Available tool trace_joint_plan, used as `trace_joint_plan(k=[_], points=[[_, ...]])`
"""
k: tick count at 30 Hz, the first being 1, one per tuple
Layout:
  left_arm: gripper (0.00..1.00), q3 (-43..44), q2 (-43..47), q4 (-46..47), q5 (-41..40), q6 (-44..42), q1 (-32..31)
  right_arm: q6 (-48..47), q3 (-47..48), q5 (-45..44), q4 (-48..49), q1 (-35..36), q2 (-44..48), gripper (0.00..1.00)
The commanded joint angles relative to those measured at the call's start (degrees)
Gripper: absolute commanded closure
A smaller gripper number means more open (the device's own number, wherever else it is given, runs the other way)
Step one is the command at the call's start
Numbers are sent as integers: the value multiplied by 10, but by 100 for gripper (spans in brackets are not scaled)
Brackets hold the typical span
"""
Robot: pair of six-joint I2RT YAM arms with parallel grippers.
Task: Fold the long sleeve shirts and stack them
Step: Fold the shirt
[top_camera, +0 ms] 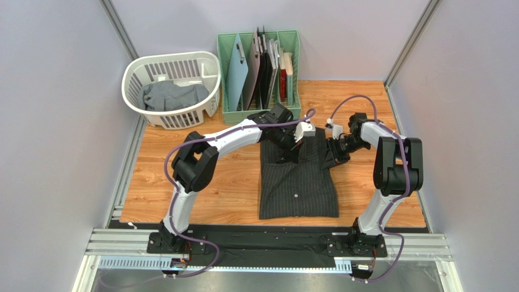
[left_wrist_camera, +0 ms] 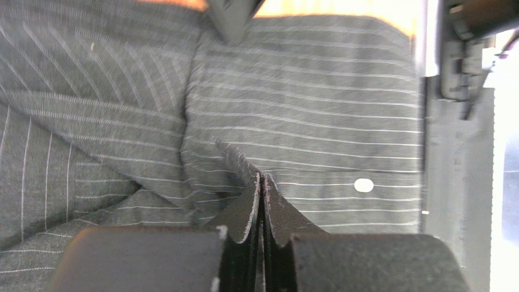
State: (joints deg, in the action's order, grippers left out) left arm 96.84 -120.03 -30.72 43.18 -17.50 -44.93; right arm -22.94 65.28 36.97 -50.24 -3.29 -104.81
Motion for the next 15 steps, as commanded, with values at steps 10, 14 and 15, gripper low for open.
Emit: trace_joint_plan(k=[10,14,15], points=[[40,78,-12,-158,-25,-83,64,4,21,30,6,2,0,78],[23,93,-29,-217,-2,-113,72,3,20,29,7,2,-1,77],[23,95,-32,-232,3,-118,72,3,20,29,8,2,-2,77]])
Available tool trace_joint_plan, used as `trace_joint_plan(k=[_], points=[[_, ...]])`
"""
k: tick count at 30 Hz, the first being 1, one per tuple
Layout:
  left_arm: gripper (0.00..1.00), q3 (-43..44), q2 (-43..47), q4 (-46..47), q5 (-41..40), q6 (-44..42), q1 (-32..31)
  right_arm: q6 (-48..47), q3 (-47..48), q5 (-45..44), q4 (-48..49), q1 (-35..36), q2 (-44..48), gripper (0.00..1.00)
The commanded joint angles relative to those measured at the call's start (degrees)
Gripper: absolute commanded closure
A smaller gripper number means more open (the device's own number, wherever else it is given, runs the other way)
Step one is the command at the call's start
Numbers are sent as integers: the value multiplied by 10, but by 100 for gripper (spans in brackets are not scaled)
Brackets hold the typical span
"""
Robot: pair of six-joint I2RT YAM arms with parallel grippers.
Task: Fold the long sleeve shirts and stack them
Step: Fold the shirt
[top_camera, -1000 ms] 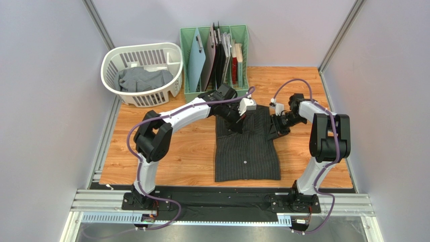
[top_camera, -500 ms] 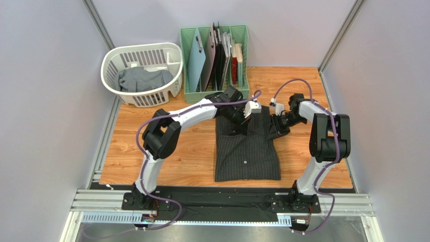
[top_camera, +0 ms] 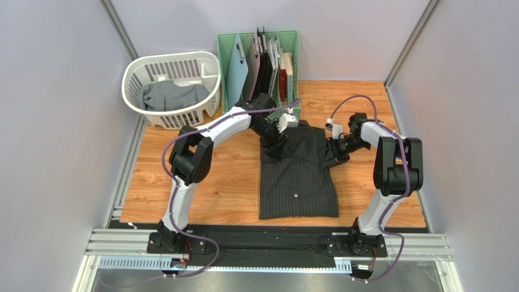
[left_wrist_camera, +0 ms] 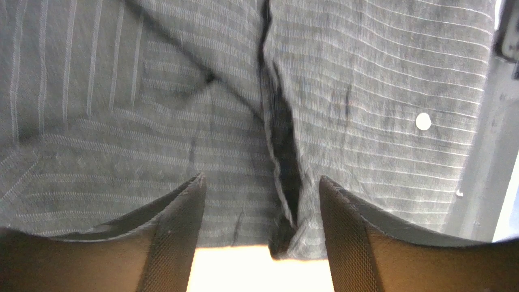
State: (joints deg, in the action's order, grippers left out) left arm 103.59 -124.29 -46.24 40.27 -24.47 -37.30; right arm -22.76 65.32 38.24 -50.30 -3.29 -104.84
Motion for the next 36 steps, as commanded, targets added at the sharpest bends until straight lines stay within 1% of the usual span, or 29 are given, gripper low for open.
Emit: trace_joint_plan(k=[1,5,8,13,18,21,22,24,28,30,31,32,33,34,35,36], points=[[23,28,8,-81,40,-51,-4,2,19,17,8,2,-1,77],[21,41,-14,-97,90,-46,-4,3,18,17,10,2,0,76],[21,54,-35,-104,110,-34,-4,4,17,17,10,2,-1,76],[21,65,-65,-90,95,-14,-4,6,18,16,10,3,-1,75],[20,64,-70,-68,78,-5,-9,7,17,16,9,4,2,75],[25,55,-64,-71,94,-15,-18,7,17,15,9,5,2,75],[28,50,-57,-71,96,-19,-21,7,17,15,10,5,2,75],[32,38,-48,-71,109,-22,-29,8,16,17,12,5,4,75],[46,32,-48,-81,110,-22,-32,11,13,25,16,5,5,75],[49,37,-52,-90,108,-24,-32,11,13,28,17,5,5,76],[56,38,-51,-90,104,-25,-32,11,13,28,16,6,6,76],[61,39,-50,-89,100,-22,-32,11,13,30,16,6,8,77],[66,40,-48,-87,98,-19,-32,10,13,32,16,6,12,80],[77,41,-44,-85,94,-18,-31,9,13,32,14,6,15,83],[84,42,-40,-84,91,-15,-32,3,13,35,12,6,17,86],[90,42,-31,-83,90,-11,-32,1,12,40,8,6,20,92]])
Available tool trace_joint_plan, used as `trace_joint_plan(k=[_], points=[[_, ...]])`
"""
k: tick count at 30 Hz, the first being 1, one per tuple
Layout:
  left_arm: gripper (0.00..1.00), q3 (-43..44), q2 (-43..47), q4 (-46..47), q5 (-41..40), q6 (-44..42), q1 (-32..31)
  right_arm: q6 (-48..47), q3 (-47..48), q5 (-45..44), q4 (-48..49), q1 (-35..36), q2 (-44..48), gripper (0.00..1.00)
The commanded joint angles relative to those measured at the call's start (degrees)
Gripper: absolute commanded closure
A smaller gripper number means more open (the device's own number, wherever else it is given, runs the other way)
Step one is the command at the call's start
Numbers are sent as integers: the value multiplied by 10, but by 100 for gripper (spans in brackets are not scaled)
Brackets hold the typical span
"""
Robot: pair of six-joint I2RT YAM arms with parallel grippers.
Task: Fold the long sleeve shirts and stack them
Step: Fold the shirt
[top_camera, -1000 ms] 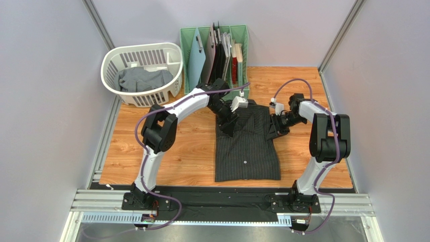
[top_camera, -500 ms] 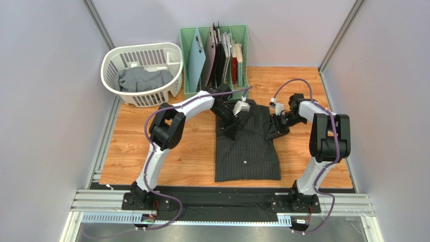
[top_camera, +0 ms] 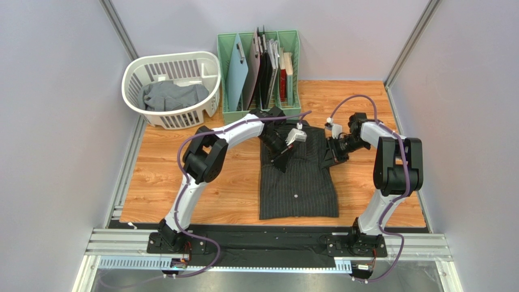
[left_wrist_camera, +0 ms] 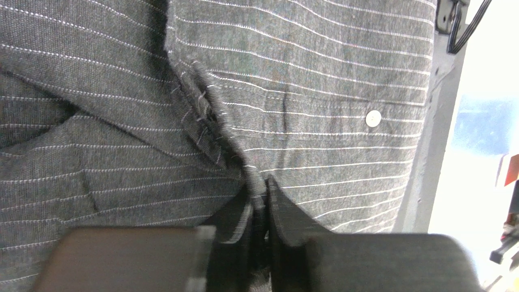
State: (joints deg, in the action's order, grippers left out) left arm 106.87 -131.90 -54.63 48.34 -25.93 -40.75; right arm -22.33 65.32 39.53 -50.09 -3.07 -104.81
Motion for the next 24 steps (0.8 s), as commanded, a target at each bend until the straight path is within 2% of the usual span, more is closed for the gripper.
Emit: trace_joint_plan(k=[1,3,9,16,19,24], points=[[100,7,51,1,8,4,2,-5,9,30,5,3,29,96],[100,0,62,1,4,8,1,-12,3,41,5,3,43,100],[100,-46,120,-8,-10,14,1,-48,-25,78,-14,7,114,100],[100,-113,170,0,-45,14,1,-75,-38,92,-19,14,138,100],[100,-112,154,7,-75,11,1,-62,-36,71,3,14,121,100],[100,-48,97,11,-99,6,6,-50,-29,20,31,13,82,100]])
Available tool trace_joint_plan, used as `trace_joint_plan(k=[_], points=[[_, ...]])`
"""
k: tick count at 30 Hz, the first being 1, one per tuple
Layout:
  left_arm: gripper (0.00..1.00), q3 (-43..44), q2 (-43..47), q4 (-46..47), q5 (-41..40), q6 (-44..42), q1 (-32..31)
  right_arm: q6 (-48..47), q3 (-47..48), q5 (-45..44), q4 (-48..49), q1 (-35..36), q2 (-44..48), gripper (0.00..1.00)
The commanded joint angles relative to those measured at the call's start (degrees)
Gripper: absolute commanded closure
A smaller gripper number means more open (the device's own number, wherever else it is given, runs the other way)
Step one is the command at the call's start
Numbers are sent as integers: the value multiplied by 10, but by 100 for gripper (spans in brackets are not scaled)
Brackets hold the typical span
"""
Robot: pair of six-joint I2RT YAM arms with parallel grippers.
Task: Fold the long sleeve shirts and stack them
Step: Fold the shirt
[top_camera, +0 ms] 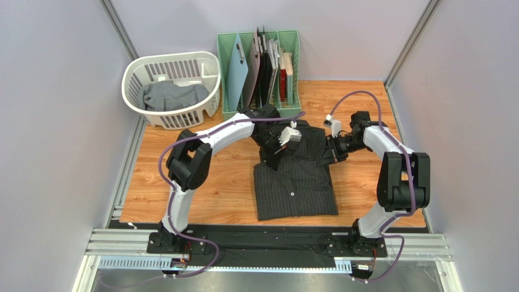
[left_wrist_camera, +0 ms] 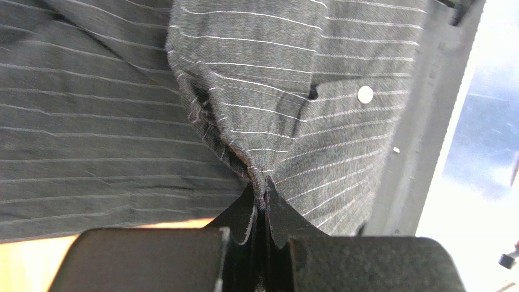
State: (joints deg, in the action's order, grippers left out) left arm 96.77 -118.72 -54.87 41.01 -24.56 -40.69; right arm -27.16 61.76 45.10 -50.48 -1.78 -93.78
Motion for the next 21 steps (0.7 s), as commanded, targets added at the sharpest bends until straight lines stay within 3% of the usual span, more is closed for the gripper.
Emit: trace_joint_plan(k=[1,5,11,14,15,18,21], points=[[100,64,-41,13,-23,-7,4,-2,7,-43,36,0,-32,100],[100,102,-60,10,-16,-3,0,-3,10,-56,42,-7,-27,100],[100,88,-78,29,-44,-8,-1,11,15,-70,57,-13,-36,100],[83,91,-85,40,-63,2,1,18,10,-92,71,-13,-45,100],[68,95,-86,39,-63,5,3,17,9,-109,71,-13,-47,93],[52,81,-58,37,-58,19,13,11,13,-141,51,-13,-46,69],[42,45,-13,60,-51,45,30,4,16,-166,32,-13,-23,59]])
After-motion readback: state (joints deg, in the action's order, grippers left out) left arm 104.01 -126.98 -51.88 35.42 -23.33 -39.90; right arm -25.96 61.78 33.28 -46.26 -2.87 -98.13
